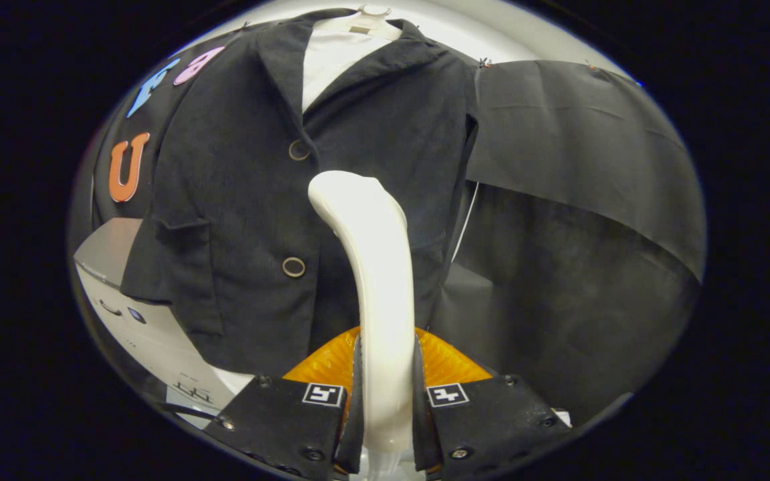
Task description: Iron the clothes twice with a garment steamer, once on the left side and once on the right side.
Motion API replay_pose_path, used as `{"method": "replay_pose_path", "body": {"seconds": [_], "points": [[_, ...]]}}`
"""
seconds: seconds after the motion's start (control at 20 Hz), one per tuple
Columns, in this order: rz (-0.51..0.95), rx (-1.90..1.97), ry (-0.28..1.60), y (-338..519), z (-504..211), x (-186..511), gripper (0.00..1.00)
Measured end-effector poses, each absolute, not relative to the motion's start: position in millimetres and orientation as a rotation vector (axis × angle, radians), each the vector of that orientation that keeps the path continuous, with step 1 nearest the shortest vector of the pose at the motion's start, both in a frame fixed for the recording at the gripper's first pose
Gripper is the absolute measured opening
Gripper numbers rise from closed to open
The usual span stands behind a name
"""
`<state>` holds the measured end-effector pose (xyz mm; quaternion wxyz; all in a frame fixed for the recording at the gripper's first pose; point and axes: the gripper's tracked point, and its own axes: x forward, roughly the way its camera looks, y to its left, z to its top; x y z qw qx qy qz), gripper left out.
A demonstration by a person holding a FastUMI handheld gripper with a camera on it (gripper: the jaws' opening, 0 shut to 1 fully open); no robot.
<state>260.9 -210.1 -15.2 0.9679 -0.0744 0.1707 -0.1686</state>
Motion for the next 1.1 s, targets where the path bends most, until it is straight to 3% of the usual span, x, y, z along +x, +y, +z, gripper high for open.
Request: {"method": "replay_pose_path", "body": {"seconds": [0.6,1.1], "points": [[-0.352,-0.149,0.425,-209,-63,252,0.32],[-0.331,-0.107,0.416,-190,-58,228,0.32]]}}
